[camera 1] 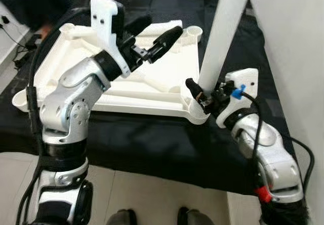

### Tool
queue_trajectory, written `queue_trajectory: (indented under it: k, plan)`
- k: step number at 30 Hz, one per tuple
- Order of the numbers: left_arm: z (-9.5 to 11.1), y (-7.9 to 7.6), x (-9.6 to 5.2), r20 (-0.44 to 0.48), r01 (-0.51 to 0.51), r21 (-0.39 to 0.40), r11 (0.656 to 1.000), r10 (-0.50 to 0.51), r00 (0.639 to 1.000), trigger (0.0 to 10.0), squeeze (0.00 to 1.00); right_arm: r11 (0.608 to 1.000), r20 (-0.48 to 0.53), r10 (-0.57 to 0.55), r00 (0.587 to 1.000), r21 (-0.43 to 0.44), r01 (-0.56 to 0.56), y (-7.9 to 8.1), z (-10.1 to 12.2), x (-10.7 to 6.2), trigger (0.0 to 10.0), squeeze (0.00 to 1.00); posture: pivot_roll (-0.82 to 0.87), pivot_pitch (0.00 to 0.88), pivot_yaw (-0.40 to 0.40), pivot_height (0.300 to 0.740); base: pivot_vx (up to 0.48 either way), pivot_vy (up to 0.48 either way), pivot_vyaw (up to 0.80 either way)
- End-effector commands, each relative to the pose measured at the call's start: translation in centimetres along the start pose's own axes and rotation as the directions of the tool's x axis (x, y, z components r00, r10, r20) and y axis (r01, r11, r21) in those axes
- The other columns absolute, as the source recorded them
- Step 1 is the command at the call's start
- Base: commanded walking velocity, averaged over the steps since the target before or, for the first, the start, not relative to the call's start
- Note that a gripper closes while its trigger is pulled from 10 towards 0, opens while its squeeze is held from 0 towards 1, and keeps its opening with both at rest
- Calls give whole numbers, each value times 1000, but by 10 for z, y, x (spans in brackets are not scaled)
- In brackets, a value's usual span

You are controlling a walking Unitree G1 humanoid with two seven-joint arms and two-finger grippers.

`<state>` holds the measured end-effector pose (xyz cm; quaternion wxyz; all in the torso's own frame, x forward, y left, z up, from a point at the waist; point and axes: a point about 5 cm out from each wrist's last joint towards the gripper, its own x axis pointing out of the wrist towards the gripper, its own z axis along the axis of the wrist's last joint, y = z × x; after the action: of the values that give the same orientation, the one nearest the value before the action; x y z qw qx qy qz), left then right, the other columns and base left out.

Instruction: Building children table

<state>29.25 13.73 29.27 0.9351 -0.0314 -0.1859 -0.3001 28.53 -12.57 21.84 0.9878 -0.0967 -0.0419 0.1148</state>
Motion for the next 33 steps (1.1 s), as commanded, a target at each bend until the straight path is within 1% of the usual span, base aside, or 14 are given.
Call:
queue_trajectory:
  k: [1, 3, 5, 7, 9, 10, 11, 13, 16, 23, 27, 29, 32, 33]
  plan:
    - [-12, 4, -18, -53, -86, 16, 996, 87, 995, 10000, 0, 993, -279, -114, 954, -19, 114, -6, -51, -4, 0, 0, -21, 217, -10, 740, 0, 0, 0]
    - [-37, 1, -49, -150, -199, -4, 980, 197, 969, 10000, 0, 993, -286, -111, 952, 3, 117, -1, -53, 1, 0, 0, -13, 217, -11, 740, 0, 0, 0]
    - [-37, 1, -49, -150, -199, -4, 980, 197, 969, 10000, 0, 993, -286, -111, 952, 3, 117, -1, -53, 1, 0, 0, -13, 217, -11, 740, 0, 0, 0]
    - [-55, -9, -72, -233, -252, -18, 968, 241, 942, 10000, 0, 992, -293, -125, 948, -5, 129, -3, -51, 5, 0, 0, -21, 222, -4, 740, 0, 0, 0]
    - [-55, -9, -72, -233, -252, -18, 968, 241, 942, 10000, 0, 992, -293, -125, 948, -5, 129, -3, -51, 5, 0, 0, -21, 222, -4, 740, 0, 0, 0]
    - [-62, -16, -80, -274, -255, -25, 967, 238, 932, 10000, 0, 991, -296, -133, 946, -7, 137, -4, -51, 5, 0, 0, -21, 222, -4, 740, 0, 0, 0]
    - [-62, -16, -80, -274, -255, -25, 967, 238, 932, 10000, 0, 991, -296, -133, 946, -7, 137, -4, -51, 5, 0, 0, -21, 222, -4, 740, 0, 0, 0]
    - [-69, -24, -87, -314, -251, -34, 967, 228, 921, 10000, 0, 988, -304, -149, 941, -5, 155, -4, -50, 6, 0, 0, -21, 222, -4, 740, 0, 0, 0]
    - [-86, -46, -103, -393, -206, -34, 978, 176, 903, 10000, 0, 980, -327, -177, 928, 28, 197, -10, -50, 8, 0, 0, -27, 229, -3, 740, 0, 0, 0]
    - [-94, -56, -107, -411, -189, -3, 982, 172, 895, 10000, 0, 966, -347, -204, 915, 78, 245, -17, -51, 9, 0, 0, -38, 231, -1, 740, 0, 0, 0]
    - [-90, -55, -107, -401, -194, 9, 981, 181, 898, 10000, 0, 957, -342, -217, 914, 109, 268, -22, -50, 10, 0, 0, -36, 231, 1, 740, 0, 0, 0]
    - [-83, -49, -103, -375, -189, 51, 981, 194, 906, 10000, 0, 948, -313, -219, 924, 157, 277, -25, -46, 11, 0, 0, -33, 225, 6, 740, 0, 0, 0]
    - [-83, -49, -103, -375, -189, 51, 981, 194, 906, 10000, 0, 948, -313, -219, 924, 157, 277, -25, -46, 11, 0, 0, -33, 225, 6, 740, 0, 0, 0]
    - [-77, -43, -99, -352, -194, 75, 978, 208, 913, 10000, 0, 940, -268, -202, 942, 219, 264, -24, -42, 12, 0, 0, -30, 221, 8, 740, 0, 0, 0]
